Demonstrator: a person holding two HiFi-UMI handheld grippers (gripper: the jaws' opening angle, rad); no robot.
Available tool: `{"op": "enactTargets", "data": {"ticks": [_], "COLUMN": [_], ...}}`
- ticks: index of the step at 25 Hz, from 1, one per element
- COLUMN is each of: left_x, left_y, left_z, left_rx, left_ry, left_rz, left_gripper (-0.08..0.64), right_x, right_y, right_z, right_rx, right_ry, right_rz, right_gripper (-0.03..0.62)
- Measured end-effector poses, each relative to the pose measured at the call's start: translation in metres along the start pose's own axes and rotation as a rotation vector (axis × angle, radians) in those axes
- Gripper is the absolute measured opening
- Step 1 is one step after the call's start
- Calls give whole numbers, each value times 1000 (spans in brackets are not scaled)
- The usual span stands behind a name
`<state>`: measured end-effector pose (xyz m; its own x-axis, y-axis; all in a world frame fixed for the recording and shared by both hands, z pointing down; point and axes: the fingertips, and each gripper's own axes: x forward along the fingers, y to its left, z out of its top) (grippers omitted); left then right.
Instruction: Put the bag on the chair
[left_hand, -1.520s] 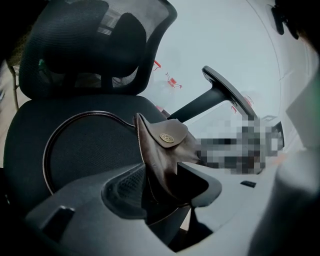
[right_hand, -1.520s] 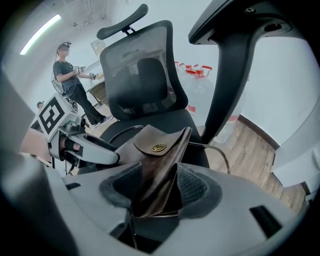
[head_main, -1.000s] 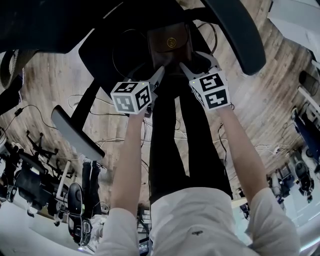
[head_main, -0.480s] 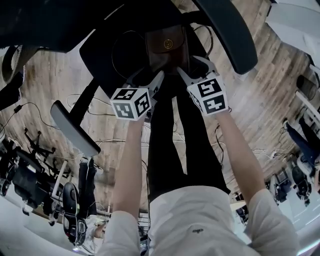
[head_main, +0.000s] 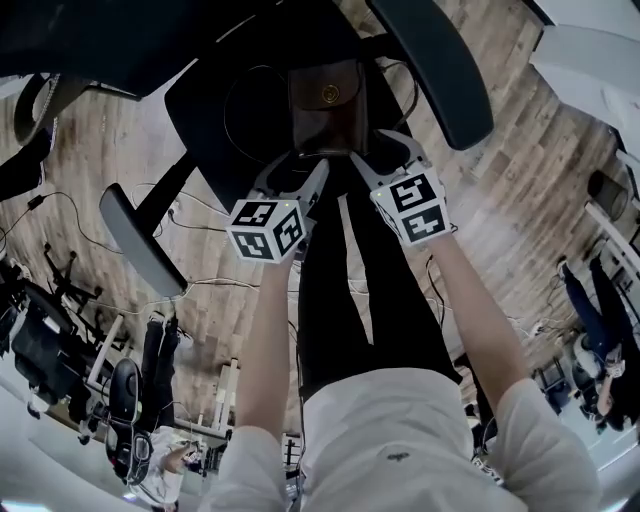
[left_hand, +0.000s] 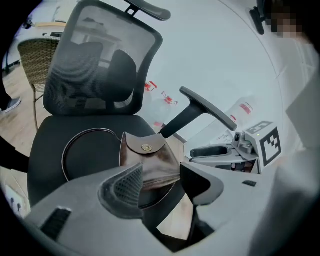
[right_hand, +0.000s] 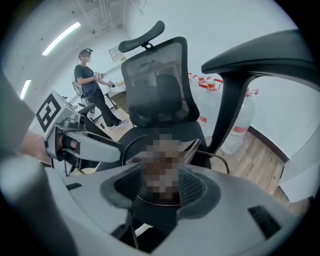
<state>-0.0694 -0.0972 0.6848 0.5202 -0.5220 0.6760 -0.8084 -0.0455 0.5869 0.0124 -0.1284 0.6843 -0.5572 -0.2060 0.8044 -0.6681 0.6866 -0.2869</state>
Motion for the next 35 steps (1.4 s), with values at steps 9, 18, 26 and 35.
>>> {"op": "enactTargets", "data": {"ticks": [9, 18, 26, 35], "left_x": [-14, -46, -76, -102], "left_y": [-36, -71, -102, -145], "left_z": [-12, -2, 15, 36], "left_rx": [-37, 5, 24, 63], "left_ry": [-80, -128, -169, -197], "left_rz": [51, 91, 103, 91], "left_gripper": [219, 219, 219, 215], "right_x": [-29, -73, -119, -161], "right_y": [11, 28, 39, 36], "right_z": [-16, -6, 8, 34], "right_rx": [-99, -144, -150, -157], "right_ry": [31, 19, -33, -95], "right_rz": [88, 134, 153, 158], "right_gripper": [190, 179, 167, 151]}}
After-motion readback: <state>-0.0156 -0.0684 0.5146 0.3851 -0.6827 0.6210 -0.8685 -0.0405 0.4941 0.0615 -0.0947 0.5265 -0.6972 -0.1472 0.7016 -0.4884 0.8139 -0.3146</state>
